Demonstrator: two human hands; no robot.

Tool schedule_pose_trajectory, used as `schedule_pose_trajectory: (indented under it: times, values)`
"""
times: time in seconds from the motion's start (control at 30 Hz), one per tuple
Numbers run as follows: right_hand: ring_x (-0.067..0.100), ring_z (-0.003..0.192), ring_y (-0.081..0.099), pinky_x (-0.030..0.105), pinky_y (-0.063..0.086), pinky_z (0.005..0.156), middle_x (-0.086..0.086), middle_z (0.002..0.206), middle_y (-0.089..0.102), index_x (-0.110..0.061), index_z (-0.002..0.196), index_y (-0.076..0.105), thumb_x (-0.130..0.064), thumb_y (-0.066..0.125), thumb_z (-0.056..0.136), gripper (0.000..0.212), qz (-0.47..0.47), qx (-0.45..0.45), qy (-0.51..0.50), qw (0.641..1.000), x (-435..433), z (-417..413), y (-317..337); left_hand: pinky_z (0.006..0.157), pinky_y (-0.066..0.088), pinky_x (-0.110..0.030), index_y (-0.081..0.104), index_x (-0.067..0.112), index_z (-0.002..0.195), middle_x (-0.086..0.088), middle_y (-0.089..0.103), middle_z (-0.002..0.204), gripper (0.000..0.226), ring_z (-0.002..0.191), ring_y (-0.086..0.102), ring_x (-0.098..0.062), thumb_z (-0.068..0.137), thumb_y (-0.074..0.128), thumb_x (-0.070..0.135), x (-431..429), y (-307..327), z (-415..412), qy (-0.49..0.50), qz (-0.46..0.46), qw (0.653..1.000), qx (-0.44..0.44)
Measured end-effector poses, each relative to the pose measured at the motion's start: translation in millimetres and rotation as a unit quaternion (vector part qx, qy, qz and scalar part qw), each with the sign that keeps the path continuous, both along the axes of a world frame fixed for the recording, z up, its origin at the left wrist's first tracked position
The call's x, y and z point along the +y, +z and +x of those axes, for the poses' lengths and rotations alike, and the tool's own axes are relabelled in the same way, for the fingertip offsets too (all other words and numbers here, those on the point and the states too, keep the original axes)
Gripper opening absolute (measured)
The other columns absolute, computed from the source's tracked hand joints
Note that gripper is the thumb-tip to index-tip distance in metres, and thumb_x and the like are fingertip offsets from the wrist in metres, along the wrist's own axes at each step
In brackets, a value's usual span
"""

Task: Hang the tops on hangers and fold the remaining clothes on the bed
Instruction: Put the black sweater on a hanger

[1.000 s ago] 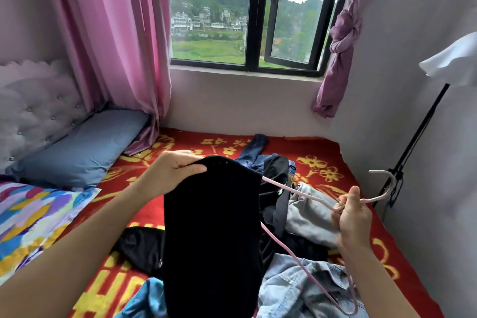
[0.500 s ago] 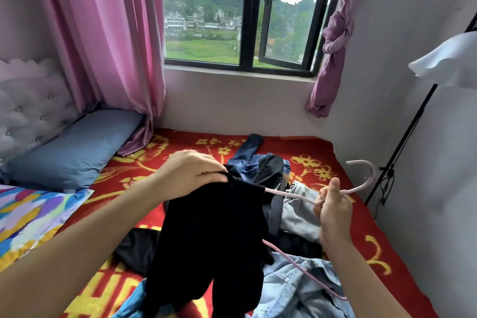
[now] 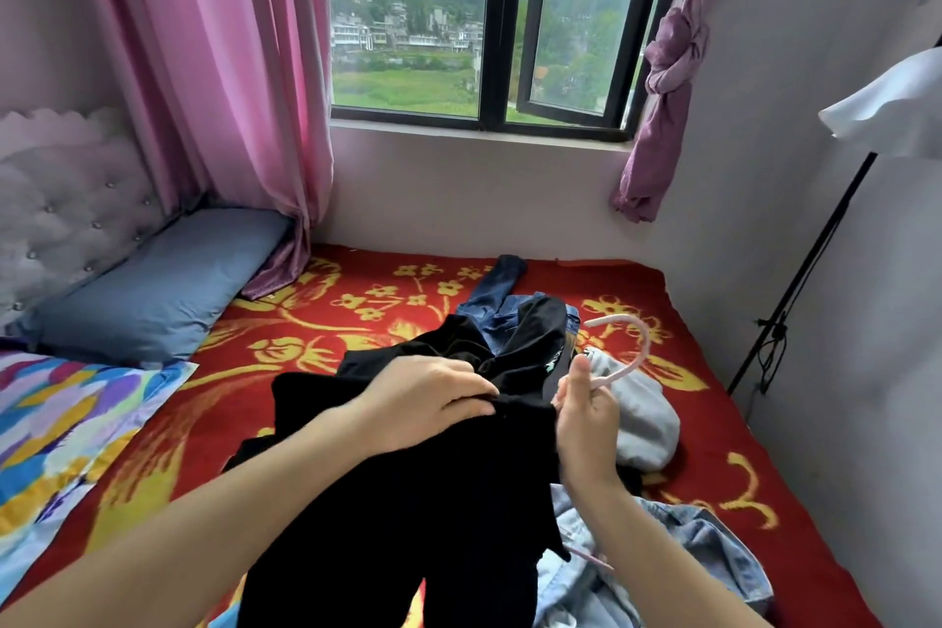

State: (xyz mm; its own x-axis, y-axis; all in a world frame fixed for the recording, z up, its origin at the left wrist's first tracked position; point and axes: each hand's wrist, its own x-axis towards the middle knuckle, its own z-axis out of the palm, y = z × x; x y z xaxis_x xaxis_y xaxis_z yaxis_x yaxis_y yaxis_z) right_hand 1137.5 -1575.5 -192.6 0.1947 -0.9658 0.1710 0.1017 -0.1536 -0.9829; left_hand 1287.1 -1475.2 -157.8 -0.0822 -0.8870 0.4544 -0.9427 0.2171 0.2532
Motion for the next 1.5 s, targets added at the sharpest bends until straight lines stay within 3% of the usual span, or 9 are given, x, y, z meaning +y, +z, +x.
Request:
schedule_pose_trajectory:
  times: [0.23, 0.4, 0.57, 0.73, 0.9, 1.03, 1.23, 1.33, 1.5]
  values:
    - [0.002, 0.028, 0.031, 0.013, 0.029, 0.035, -0.005, 0.029, 0.033, -0.01, 0.055, 0.036, -0.032, 0.034, 0.101, 0.051, 0.041, -0.051, -0.036, 0.997, -32.7, -31.3, 24.0, 0.063, 0.052, -0.029, 0.047, 0.031, 0.113, -0.003, 0.064, 0.089, 0.035, 0.075, 0.065, -0.023, 0.079, 0.039, 0.028, 27.5, 16.0, 72.0, 0.107, -0.058, 0.988, -0.097]
    - [0.0, 0.026, 0.024, 0.012, 0.021, 0.031, -0.008, 0.029, 0.027, -0.011, 0.054, 0.033, -0.033, 0.032, 0.102, 0.052, 0.033, -0.058, -0.024, 0.997, -46.3, -38.7, 35.1, 0.049, 0.042, -0.013, 0.064, 0.052, 0.086, 0.01, 0.058, 0.062, 0.064, 0.046, 0.052, -0.001, 0.089, 0.036, -0.006, 29.7, 18.7, 80.8, 0.157, -0.172, 0.933, 0.274]
    - [0.001, 0.027, 0.027, 0.012, 0.025, 0.032, -0.005, 0.03, 0.03, -0.011, 0.055, 0.035, -0.033, 0.035, 0.101, 0.051, 0.068, -0.038, -0.036, 0.996, -50.1, -40.6, 22.0, 0.056, 0.038, -0.008, 0.051, 0.07, 0.1, 0.017, 0.06, 0.077, 0.028, 0.06, 0.048, 0.004, 0.076, 0.052, 0.055, 35.9, 45.8, 69.1, 0.108, -0.122, 0.949, 0.27]
    - [0.0, 0.025, 0.03, 0.011, 0.026, 0.029, -0.006, 0.029, 0.033, -0.012, 0.059, 0.035, -0.037, 0.034, 0.101, 0.049, 0.122, -0.087, -0.044, 0.988, -52.4, -38.5, 24.1, 0.104, 0.03, -0.03, 0.04, 0.039, 0.132, 0.008, 0.046, 0.13, 0.086, 0.122, 0.04, -0.008, 0.062, 0.042, 0.089, 33.8, 7.6, 58.1, 0.161, -0.044, 0.975, 0.149]
    - [0.002, 0.028, 0.03, 0.014, 0.028, 0.037, -0.005, 0.031, 0.033, -0.011, 0.053, 0.034, -0.033, 0.034, 0.101, 0.052, -0.003, -0.059, -0.031, 0.998, -41.1, -21.5, 52.2, 0.082, 0.048, -0.039, 0.057, 0.017, 0.119, -0.006, 0.067, 0.104, 0.054, 0.099, 0.061, -0.026, 0.084, 0.042, 0.056, -6.8, 46.0, 28.8, 0.148, -0.144, 0.966, -0.155]
    - [0.004, 0.032, 0.032, 0.019, 0.032, 0.043, -0.003, 0.03, 0.034, -0.01, 0.049, 0.034, -0.039, 0.036, 0.098, 0.057, -0.07, -0.044, -0.034, 0.996, -31.1, -21.0, 59.0, 0.058, 0.048, -0.02, 0.074, 0.023, 0.089, 0.011, 0.071, 0.08, 0.051, 0.072, 0.066, -0.008, 0.091, 0.035, 0.057, -12.7, 40.7, 22.5, 0.051, -0.095, 0.992, -0.06]
    - [0.02, 0.05, 0.043, 0.034, 0.039, 0.058, 0.0, 0.048, 0.041, -0.014, 0.056, 0.037, -0.074, 0.017, 0.07, 0.065, -0.17, 0.069, -0.054, 0.982, -14.8, -8.9, 70.9, 0.07, 0.046, -0.022, 0.073, 0.018, 0.092, 0.01, 0.072, 0.089, 0.051, 0.09, 0.058, -0.005, 0.083, 0.041, 0.056, -21.3, 48.5, 11.4, 0.006, -0.075, 0.997, 0.005]
    - [0.017, 0.072, 0.053, 0.019, 0.04, 0.072, -0.006, 0.07, 0.053, -0.015, 0.079, 0.05, -0.085, 0.016, 0.072, 0.077, -0.225, 0.103, -0.06, 0.967, -16.4, -7.3, 73.1, 0.072, 0.042, -0.018, 0.074, 0.019, 0.093, 0.01, 0.072, 0.091, 0.055, 0.09, 0.06, -0.006, 0.081, 0.038, 0.058, -26.2, 60.8, 9.4, 0.024, -0.086, 0.996, -0.002]
    - [0.021, 0.095, 0.051, 0.031, 0.045, 0.085, 0.005, 0.103, 0.05, -0.007, 0.103, 0.051, -0.025, 0.036, 0.098, 0.024, -0.571, 0.079, -0.088, 0.812, -9.6, -27.2, 23.7, 0.075, 0.043, -0.011, 0.073, 0.013, 0.09, 0.035, 0.063, 0.074, 0.035, 0.072, 0.058, 0.009, 0.083, 0.058, 0.043, -20.3, 90.1, 36.6, 0.114, -0.091, 0.981, 0.132]
